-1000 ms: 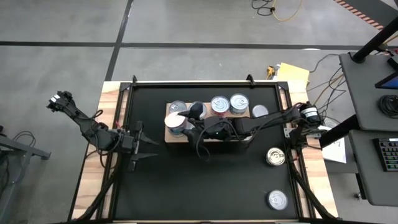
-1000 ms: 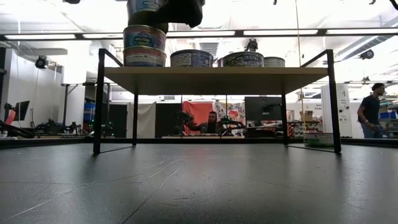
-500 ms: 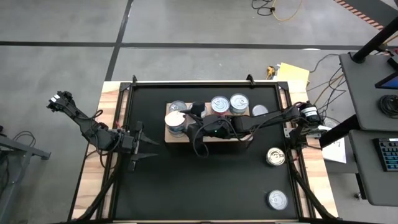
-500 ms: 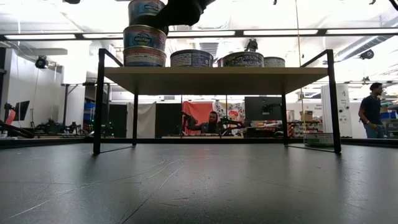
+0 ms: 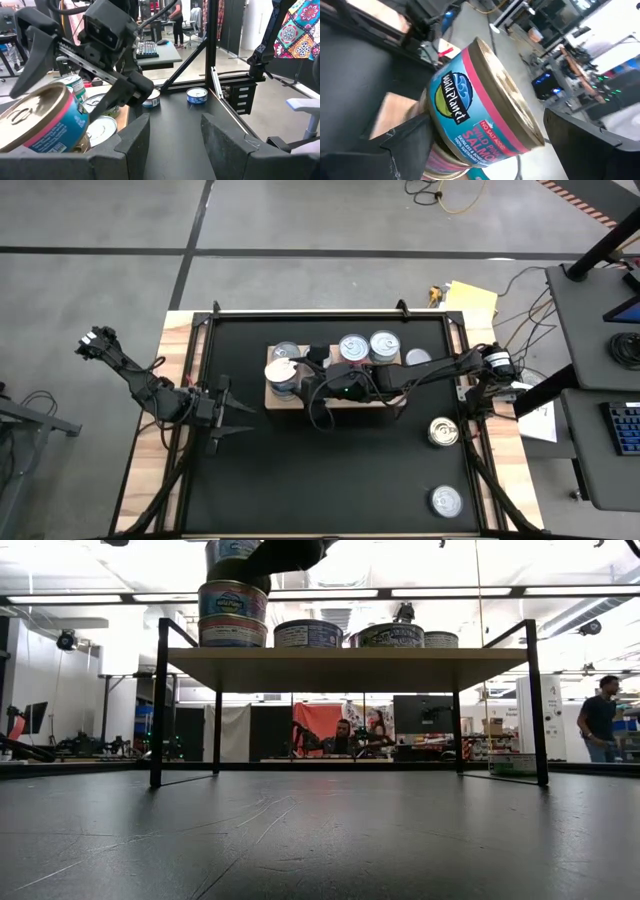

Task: Stack canned seafood by type on shelf
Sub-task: Stack the blue tuna can on the blue tuna can, then stack the green tuna can on the green tuna can

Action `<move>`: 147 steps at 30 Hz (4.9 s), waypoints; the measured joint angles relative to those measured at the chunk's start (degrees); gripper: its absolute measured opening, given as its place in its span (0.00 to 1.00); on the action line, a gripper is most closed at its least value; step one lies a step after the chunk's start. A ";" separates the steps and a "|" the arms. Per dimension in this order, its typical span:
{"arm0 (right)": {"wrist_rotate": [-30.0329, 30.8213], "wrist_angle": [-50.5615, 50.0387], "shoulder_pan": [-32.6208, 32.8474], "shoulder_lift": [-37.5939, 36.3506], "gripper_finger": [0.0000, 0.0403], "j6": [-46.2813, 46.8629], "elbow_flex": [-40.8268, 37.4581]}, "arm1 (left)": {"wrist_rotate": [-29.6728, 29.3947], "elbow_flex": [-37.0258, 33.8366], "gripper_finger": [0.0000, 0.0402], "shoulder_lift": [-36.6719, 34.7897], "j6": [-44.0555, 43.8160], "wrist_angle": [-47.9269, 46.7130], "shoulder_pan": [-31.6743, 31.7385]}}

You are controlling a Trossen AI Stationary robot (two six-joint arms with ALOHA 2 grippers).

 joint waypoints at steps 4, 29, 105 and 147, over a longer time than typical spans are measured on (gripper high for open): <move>-1.85 -0.90 0.00 0.00 0.88 1.30 -0.02 | 0.01 0.00 0.40 0.00 0.00 -0.01 0.00; -6.17 -1.16 -1.27 0.00 0.88 9.43 0.50 | -0.01 0.00 0.40 0.00 0.00 -0.06 0.00; -2.14 -37.18 36.48 -27.28 0.59 82.06 -30.09 | 1.82 25.44 0.40 39.56 -12.09 8.44 -0.11; 5.01 -85.92 25.71 -28.99 0.03 126.47 -30.13 | -12.08 25.49 0.40 40.65 -7.08 1.79 -0.09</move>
